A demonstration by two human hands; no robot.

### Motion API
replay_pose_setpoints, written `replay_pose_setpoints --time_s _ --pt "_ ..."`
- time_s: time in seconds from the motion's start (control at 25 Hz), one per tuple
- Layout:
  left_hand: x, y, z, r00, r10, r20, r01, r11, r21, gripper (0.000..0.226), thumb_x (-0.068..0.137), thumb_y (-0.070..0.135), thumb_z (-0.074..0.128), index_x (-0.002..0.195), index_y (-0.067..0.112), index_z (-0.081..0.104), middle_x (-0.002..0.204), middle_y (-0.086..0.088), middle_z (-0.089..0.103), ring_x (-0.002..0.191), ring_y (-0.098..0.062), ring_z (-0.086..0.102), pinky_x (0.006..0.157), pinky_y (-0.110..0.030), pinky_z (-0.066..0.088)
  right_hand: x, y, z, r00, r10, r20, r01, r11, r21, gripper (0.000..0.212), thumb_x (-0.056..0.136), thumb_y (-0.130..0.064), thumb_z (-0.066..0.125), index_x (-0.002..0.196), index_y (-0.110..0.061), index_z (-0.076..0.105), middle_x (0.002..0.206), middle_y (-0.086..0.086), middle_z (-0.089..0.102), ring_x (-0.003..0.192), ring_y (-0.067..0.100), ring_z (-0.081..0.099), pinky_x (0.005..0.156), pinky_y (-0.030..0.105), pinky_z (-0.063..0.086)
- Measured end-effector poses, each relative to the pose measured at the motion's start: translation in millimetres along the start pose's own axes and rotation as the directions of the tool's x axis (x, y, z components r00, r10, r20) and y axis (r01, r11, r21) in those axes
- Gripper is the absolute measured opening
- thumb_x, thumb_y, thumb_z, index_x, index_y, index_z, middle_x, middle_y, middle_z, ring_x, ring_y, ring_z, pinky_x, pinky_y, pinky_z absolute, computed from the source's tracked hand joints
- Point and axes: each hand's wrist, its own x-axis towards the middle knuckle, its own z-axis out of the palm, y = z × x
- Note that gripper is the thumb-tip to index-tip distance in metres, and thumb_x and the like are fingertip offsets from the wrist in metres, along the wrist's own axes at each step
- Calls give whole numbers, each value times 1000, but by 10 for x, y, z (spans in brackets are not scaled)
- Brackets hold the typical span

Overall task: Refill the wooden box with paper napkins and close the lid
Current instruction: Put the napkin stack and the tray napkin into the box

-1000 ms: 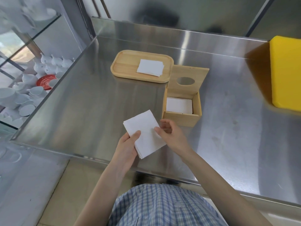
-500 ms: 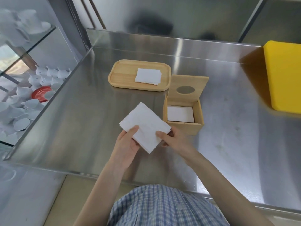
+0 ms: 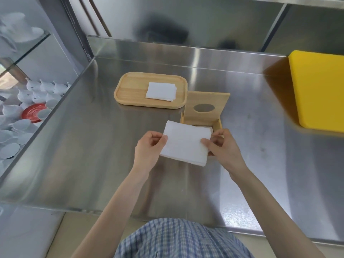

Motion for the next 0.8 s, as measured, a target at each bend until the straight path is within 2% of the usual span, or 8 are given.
replay_pose_setpoints --time_s 0.08,0.16,0.28,0.4,0.48,0.56,0.68,0.8 --pt "38 65 81 999 33 -6 -33 998 58 7 87 21 60 83 21 55 75 12 57 73 -5 54 62 -9 41 58 -12 -65 998 -41 -47 39 999 -38 28 86 -13 63 73 -26 41 76 -1 53 71 18 56 73 34 54" --pt "55 128 151 995 95 -3 -94 989 119 8 87 17 59 89 17 51 75 13 54 69 0 52 56 0 39 91 -32 -119 996 -68 -54 63 993 -95 27 87 -13 61 70 -26 44 77 -1 55 71 18 56 75 34 53" --pt "87 211 225 986 159 40 -164 965 203 5 89 14 54 89 17 50 72 14 51 65 -1 51 53 4 36 139 -27 -183 995 -77 -61 65 982 -178 22 88 -14 59 72 -25 48 87 4 59 67 16 59 78 35 52" --pt "147 249 310 977 167 131 -199 935 293 7 90 12 51 89 17 56 74 11 53 70 -4 51 56 5 36 227 -24 -253 994 -89 -61 66 951 -302 7 88 -13 57 83 -16 54 90 6 62 75 22 60 83 38 52" --pt "197 267 388 968 167 185 -225 904 364 13 90 11 50 94 13 62 81 4 58 75 -9 53 59 -1 40 307 -24 -293 992 -107 -61 73 907 -414 3 89 -12 56 91 -10 58 91 9 64 81 26 61 85 38 52" --pt "248 293 467 957 182 227 -270 849 455 20 90 11 49 102 11 64 95 -3 63 83 -14 56 69 -12 42 398 -16 -320 989 -135 -61 85 854 -513 12 88 -10 56 96 -4 62 94 14 67 83 26 60 85 37 50" --pt "308 345 551 933 222 282 -352 720 598 27 92 12 45 113 11 63 109 -8 64 101 -22 59 82 -26 43 523 -25 -329 984 -177 -30 120 776 -619 17 88 -12 56 101 -5 64 103 14 68 84 23 57 85 34 48" --pt "342 347 612 901 261 348 -434 548 715 31 95 13 41 118 9 60 117 -8 62 108 -24 56 87 -32 45 636 -27 -308 982 -179 58 161 644 -748 23 89 -15 54 110 -8 62 114 11 65 102 31 59 88 38 50"
